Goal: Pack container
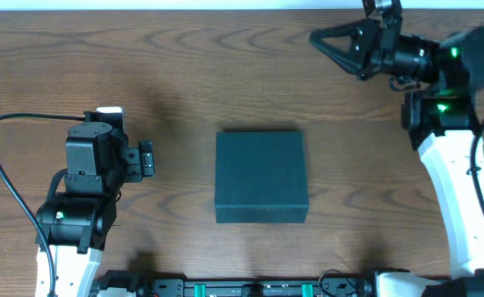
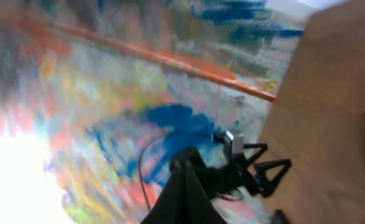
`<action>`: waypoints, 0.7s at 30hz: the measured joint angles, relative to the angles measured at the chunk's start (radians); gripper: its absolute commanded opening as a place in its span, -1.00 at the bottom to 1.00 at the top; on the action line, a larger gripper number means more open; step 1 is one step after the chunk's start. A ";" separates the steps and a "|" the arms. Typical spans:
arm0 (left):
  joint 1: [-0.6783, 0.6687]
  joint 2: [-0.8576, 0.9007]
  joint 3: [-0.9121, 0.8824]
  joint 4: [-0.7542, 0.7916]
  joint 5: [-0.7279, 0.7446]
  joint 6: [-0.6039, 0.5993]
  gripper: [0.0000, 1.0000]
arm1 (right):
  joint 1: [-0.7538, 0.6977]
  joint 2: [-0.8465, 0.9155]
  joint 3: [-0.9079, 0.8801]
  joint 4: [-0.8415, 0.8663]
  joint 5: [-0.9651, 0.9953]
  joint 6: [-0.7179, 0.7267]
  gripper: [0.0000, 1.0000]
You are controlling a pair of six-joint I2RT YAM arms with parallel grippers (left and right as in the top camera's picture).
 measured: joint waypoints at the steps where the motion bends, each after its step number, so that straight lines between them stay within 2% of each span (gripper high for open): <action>1: 0.000 0.000 0.000 0.000 0.000 0.000 0.90 | 0.002 0.000 0.012 -0.078 0.020 -0.041 -0.96; 4: 0.000 0.000 0.000 0.000 0.000 0.000 0.90 | 0.022 0.001 0.090 -0.454 0.150 -0.201 -0.97; 5: 0.000 0.000 0.000 0.000 0.000 0.000 0.91 | 0.027 0.001 0.100 -0.516 0.175 -0.247 -0.96; 10: 0.000 0.000 0.000 0.000 0.000 0.000 0.90 | 0.175 0.001 0.255 -1.080 0.511 -0.634 -0.97; 14: 0.000 0.000 0.000 0.000 0.000 0.000 0.90 | 0.382 0.000 0.329 -1.291 0.821 -0.921 -0.97; 19: 0.000 0.000 0.000 0.000 0.000 0.000 0.91 | 0.623 -0.001 0.328 -1.517 1.217 -1.136 -0.97; 21: 0.000 0.000 0.000 0.000 0.000 0.000 0.90 | 0.675 -0.005 0.289 -1.522 1.296 -1.176 -0.97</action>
